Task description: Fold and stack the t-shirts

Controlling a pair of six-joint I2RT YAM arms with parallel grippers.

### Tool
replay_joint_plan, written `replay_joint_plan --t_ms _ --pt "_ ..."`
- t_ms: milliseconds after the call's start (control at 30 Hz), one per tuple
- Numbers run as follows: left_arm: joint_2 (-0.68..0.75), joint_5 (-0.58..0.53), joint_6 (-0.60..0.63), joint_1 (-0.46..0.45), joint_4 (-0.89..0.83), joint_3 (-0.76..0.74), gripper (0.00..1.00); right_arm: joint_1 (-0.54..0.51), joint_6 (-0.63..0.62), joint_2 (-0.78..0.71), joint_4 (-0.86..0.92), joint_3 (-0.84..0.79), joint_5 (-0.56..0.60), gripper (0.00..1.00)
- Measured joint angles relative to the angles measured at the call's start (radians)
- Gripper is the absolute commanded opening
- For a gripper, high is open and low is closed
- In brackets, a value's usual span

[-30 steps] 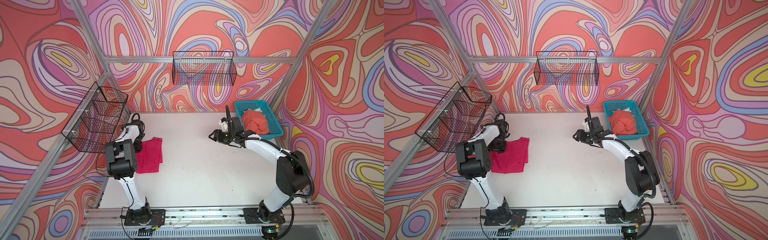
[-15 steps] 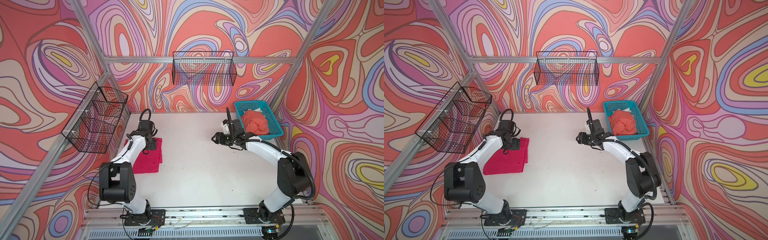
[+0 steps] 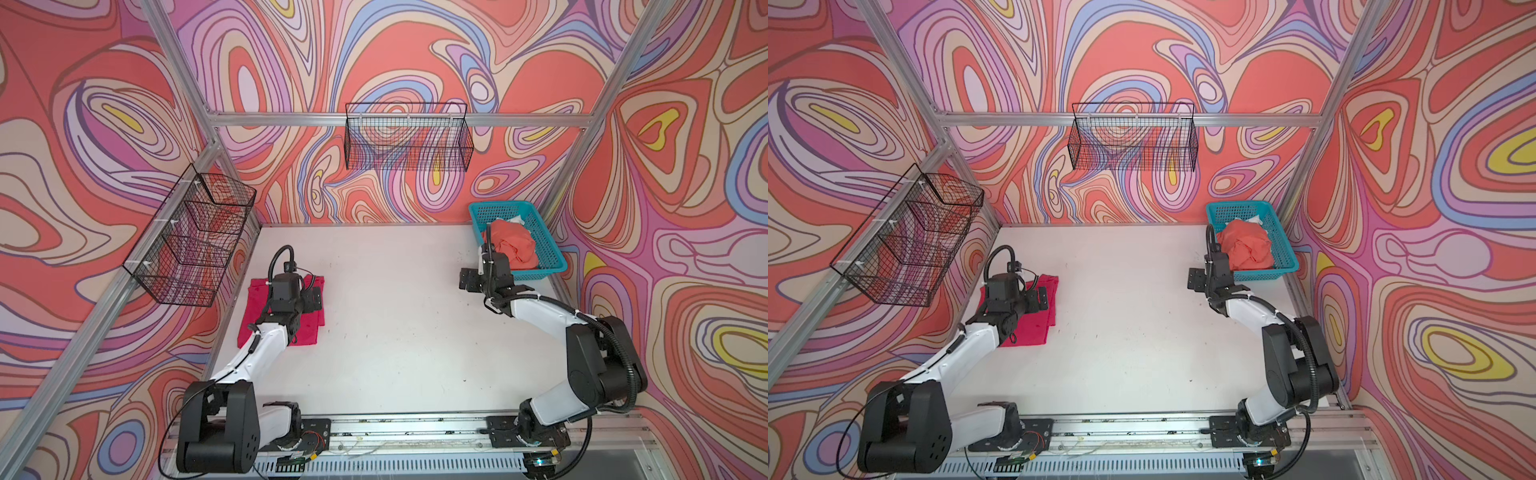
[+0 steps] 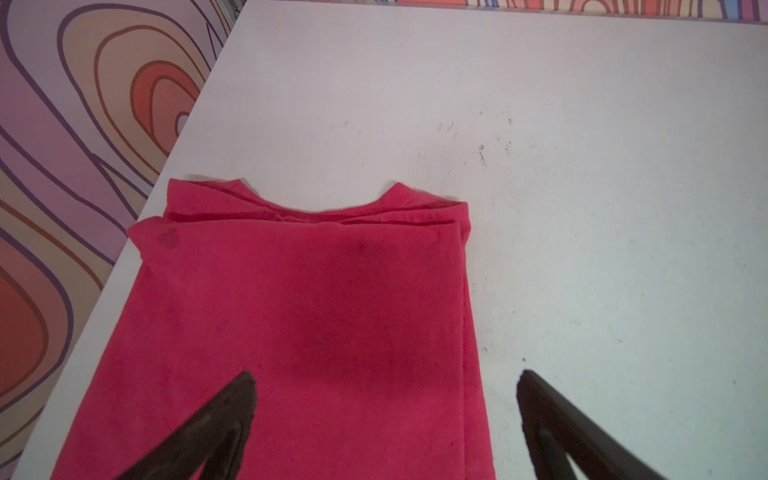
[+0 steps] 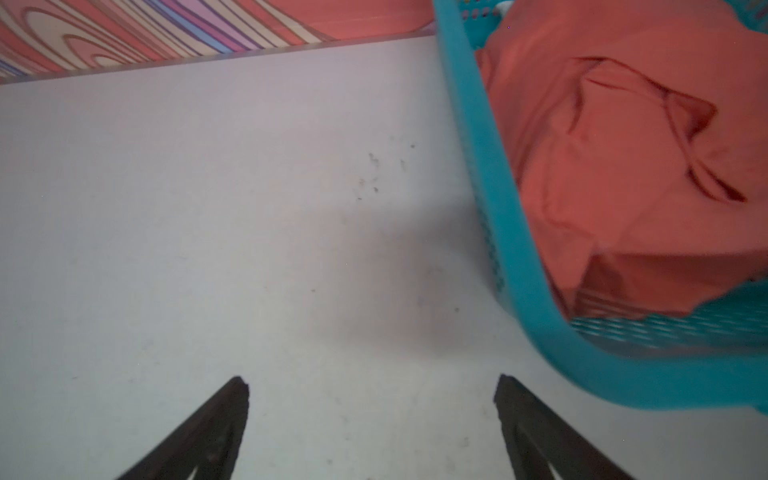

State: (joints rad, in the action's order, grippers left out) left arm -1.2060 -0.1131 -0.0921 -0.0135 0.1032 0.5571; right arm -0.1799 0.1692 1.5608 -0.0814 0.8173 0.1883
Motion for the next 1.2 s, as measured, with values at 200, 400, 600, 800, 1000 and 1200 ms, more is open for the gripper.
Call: replay_joint_plan --t_ms 200,400,600,800,1000,1200 --pt "0.003 -0.007 0.043 -0.009 0.248 -0.167 1.0 0.015 -0.077 0.031 -0.328 -0.177 0.125 0.98" --pt "-0.051 -0.032 0.063 -0.054 0.428 -0.187 1.0 0.024 -0.135 0.048 -0.662 -0.362 0.184 0.98" --pt "-0.179 -0.064 0.082 -0.063 0.604 -0.205 0.99 0.037 -0.154 0.092 -0.926 -0.44 0.178 0.98" --pt "-0.33 -0.09 0.083 -0.063 0.776 -0.219 0.99 0.04 -0.169 0.143 -1.118 -0.509 0.163 0.98" --pt "-0.341 -0.098 0.082 -0.063 0.8 -0.217 0.99 0.04 -0.164 0.149 -1.145 -0.491 0.204 0.98" --pt "-0.341 -0.104 0.082 -0.064 0.808 -0.216 1.0 0.04 -0.16 0.15 -1.143 -0.479 0.219 0.98"
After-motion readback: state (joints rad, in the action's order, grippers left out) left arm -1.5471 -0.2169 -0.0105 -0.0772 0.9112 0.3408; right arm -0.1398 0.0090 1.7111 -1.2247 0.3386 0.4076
